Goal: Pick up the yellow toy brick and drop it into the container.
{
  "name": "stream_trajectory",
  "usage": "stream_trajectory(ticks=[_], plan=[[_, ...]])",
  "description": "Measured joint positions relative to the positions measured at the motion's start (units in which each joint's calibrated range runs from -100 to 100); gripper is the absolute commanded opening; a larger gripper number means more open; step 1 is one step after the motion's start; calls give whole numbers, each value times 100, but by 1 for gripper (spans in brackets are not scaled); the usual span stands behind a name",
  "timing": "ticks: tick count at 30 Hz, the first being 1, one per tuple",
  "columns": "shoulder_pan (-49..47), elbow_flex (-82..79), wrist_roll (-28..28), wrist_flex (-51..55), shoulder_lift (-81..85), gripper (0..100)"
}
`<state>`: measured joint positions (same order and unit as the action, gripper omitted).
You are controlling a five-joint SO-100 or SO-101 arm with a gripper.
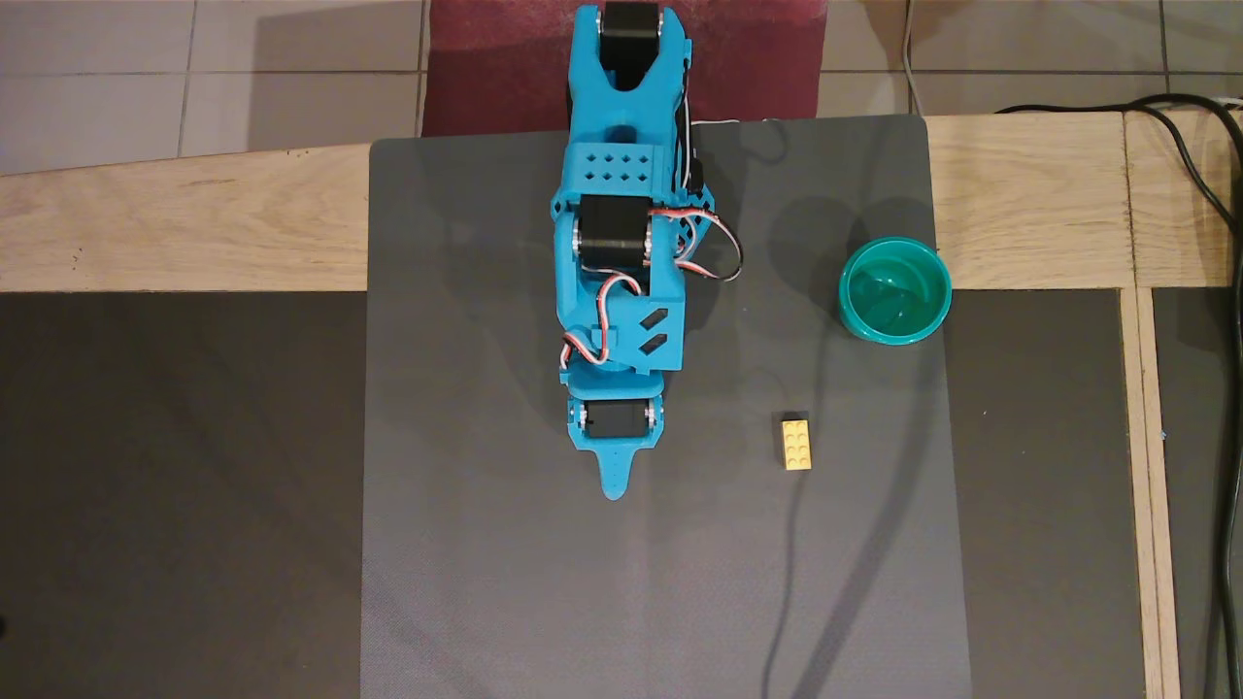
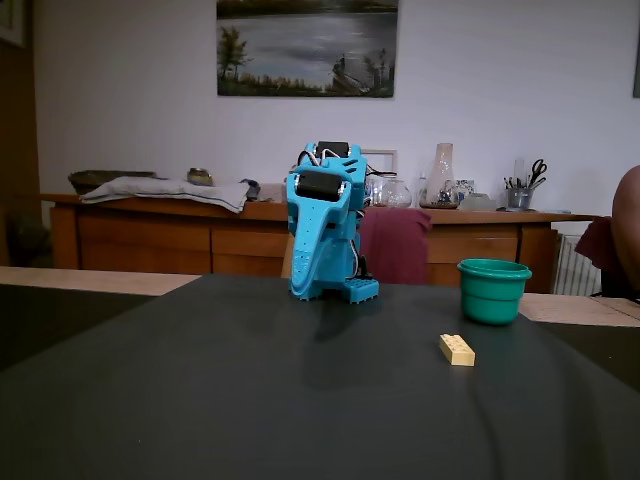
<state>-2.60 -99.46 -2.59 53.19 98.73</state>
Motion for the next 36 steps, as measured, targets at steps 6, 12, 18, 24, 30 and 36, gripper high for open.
stream_trajectory(ticks=[6,12,18,24,30,36], plan=[[-594,0,-317,62,-8,0],[-735,0,-365,79,0,0],[-735,0,-365,79,0,0],[-735,0,-365,79,0,0],[-735,0,-365,79,0,0],[-735,0,-365,79,0,0]])
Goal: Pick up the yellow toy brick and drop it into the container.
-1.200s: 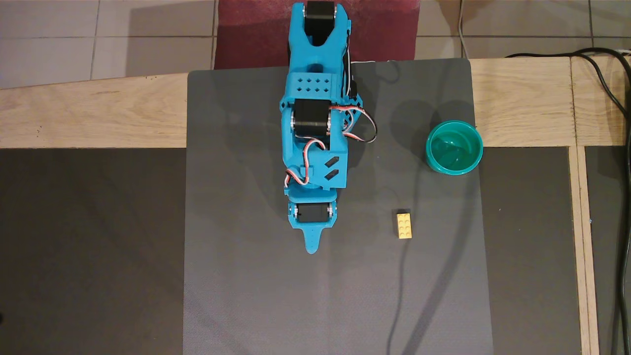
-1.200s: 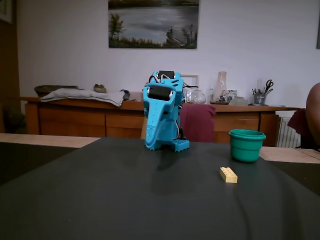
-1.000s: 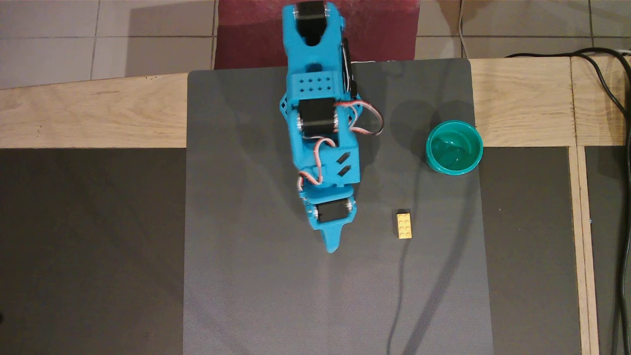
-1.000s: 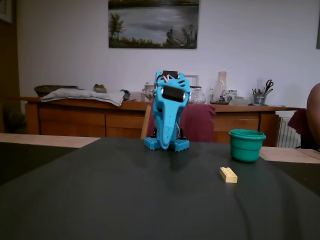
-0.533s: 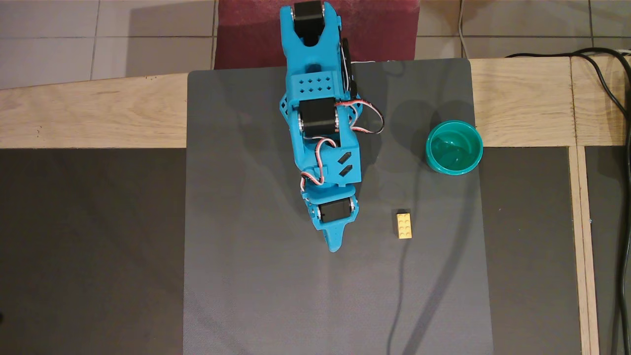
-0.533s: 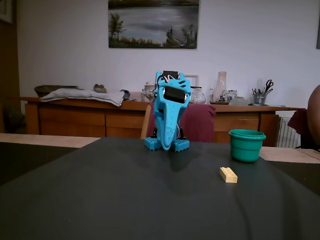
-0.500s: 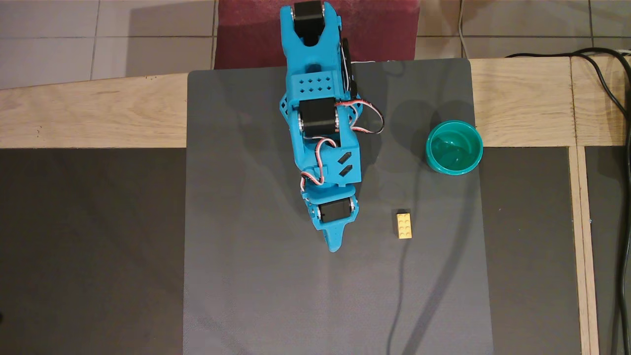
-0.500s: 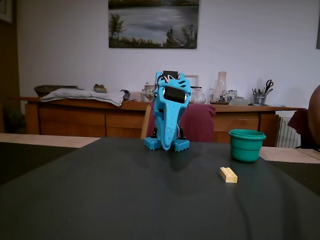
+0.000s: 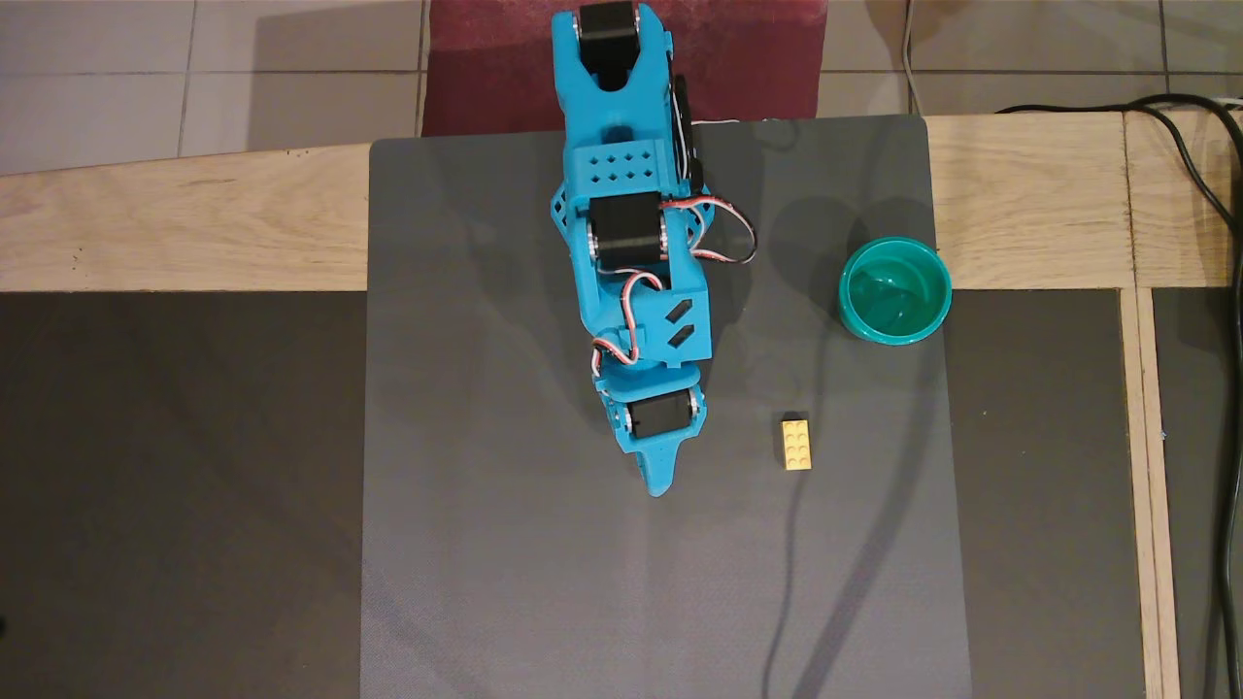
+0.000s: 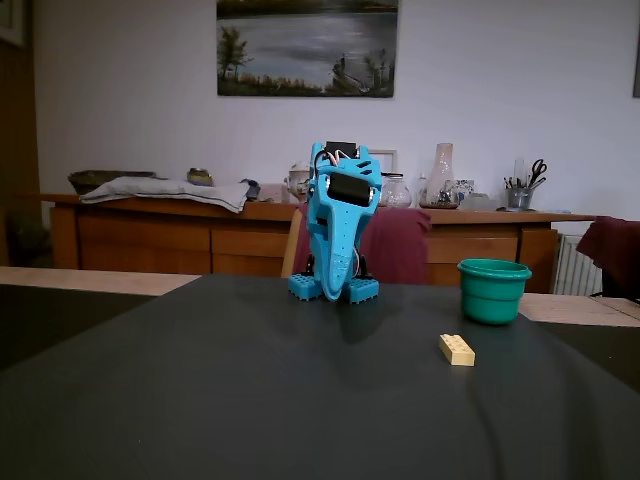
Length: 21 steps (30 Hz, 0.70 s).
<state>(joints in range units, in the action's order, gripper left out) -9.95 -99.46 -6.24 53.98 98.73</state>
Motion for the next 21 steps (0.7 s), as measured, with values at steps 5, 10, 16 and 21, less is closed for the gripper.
stream_trajectory(ticks=[5,10,16,21], plan=[[0,0,0,0,0,0],[-111,0,0,0,0,0],[-163,154,-127,150,0,0],[-386,1060,-418,766,0,0]])
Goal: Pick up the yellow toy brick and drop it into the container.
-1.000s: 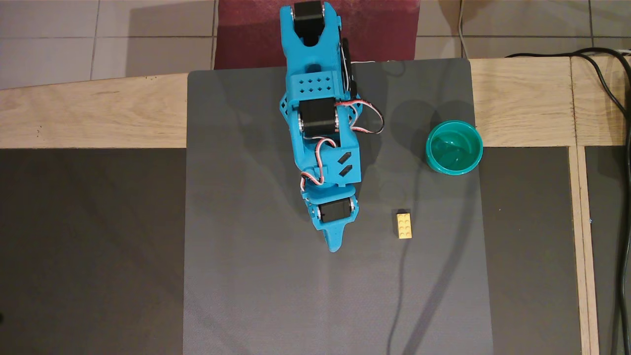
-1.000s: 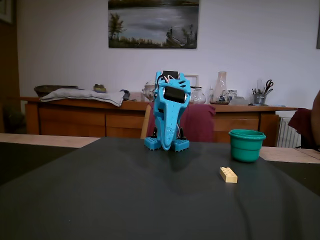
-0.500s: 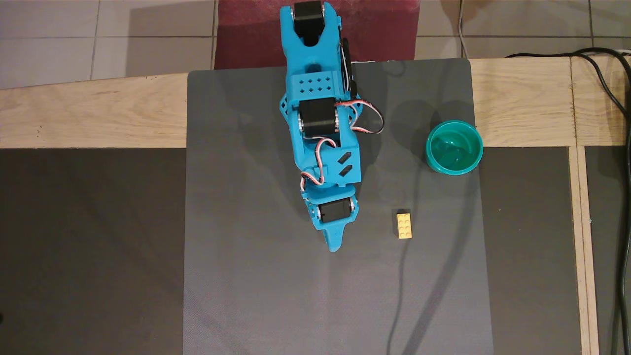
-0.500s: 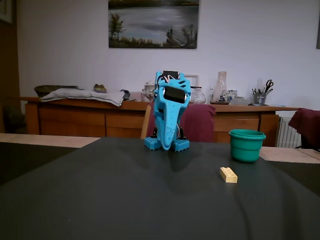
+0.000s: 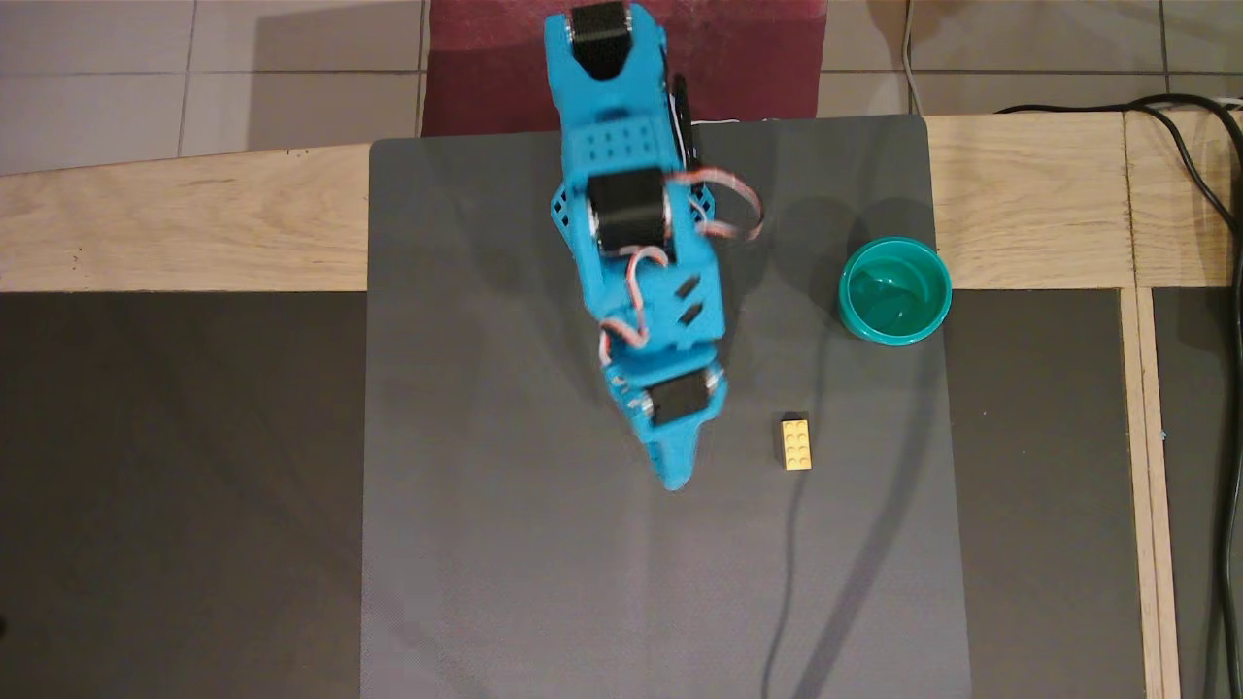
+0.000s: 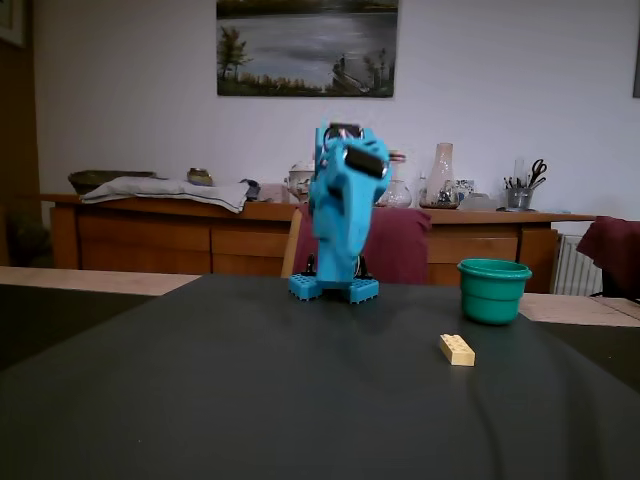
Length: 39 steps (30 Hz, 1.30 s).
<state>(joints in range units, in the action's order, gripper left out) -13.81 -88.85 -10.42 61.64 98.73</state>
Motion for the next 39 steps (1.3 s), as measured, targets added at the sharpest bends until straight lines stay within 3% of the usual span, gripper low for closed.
stream_trajectory(ticks=[8,19,24,39], plan=[[-475,843,-291,396,-569,0],[-980,4468,-624,1153,-5865,0],[-1024,5319,-989,1276,-7386,0],[-2725,5029,-836,1056,-7752,0]])
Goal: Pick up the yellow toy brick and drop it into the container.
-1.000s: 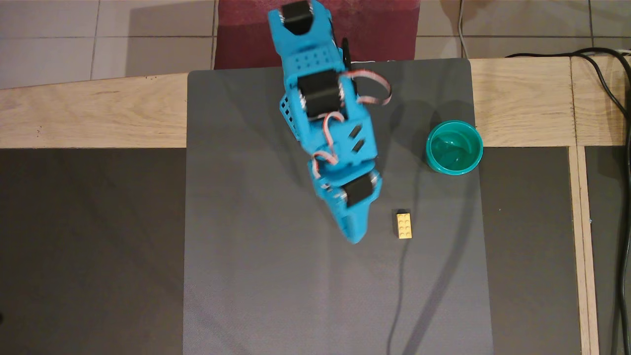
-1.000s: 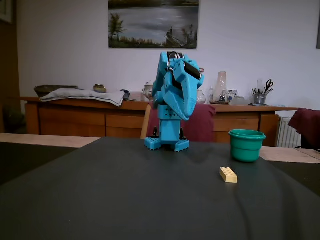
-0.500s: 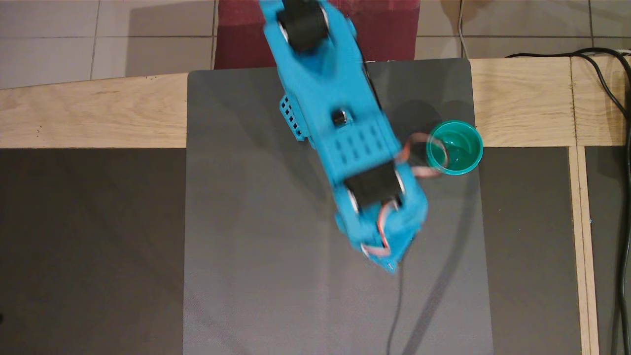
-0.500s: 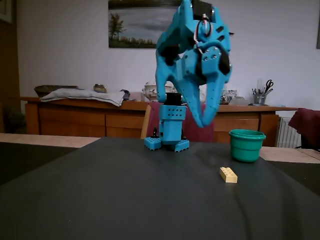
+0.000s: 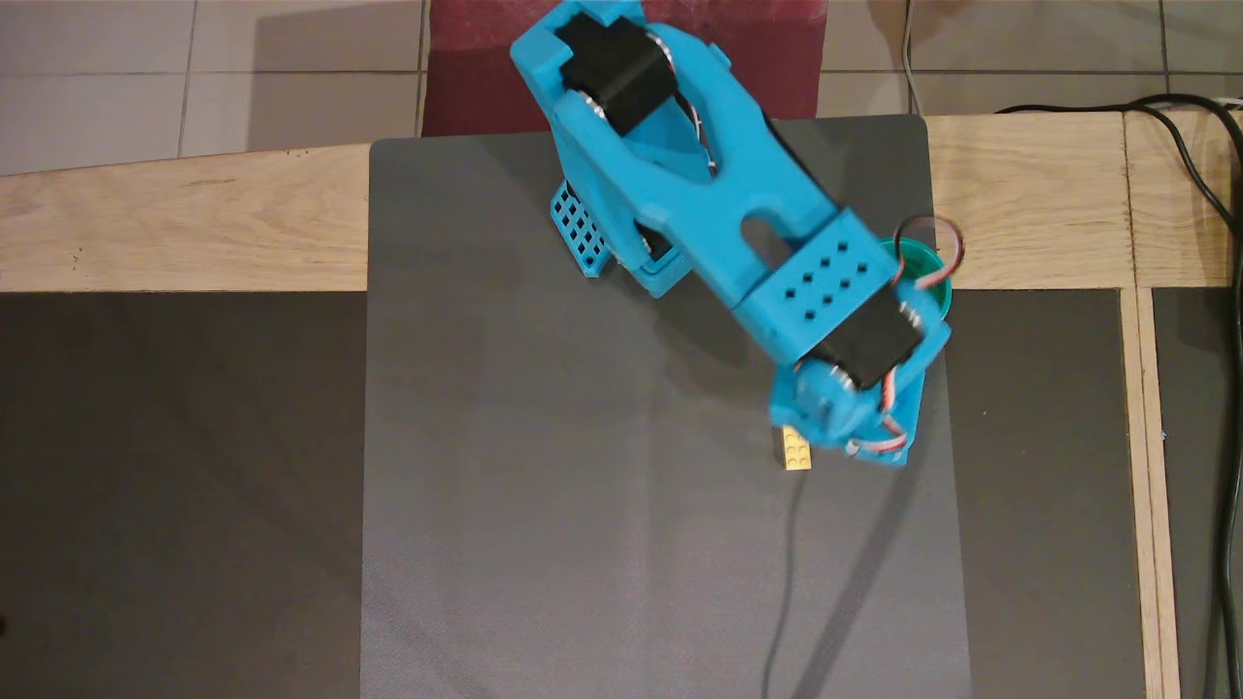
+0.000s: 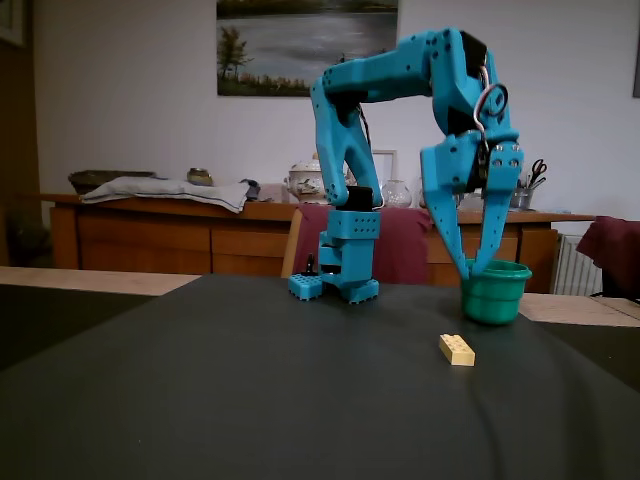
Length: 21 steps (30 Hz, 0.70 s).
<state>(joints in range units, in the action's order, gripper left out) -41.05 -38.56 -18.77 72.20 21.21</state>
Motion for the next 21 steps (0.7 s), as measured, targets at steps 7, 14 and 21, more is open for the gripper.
stream_trajectory(ticks=[7,14,21], plan=[[-7,-399,-280,-238,0,24],[386,-471,-709,-246,-9,30],[861,-988,-1058,-739,-9,29]])
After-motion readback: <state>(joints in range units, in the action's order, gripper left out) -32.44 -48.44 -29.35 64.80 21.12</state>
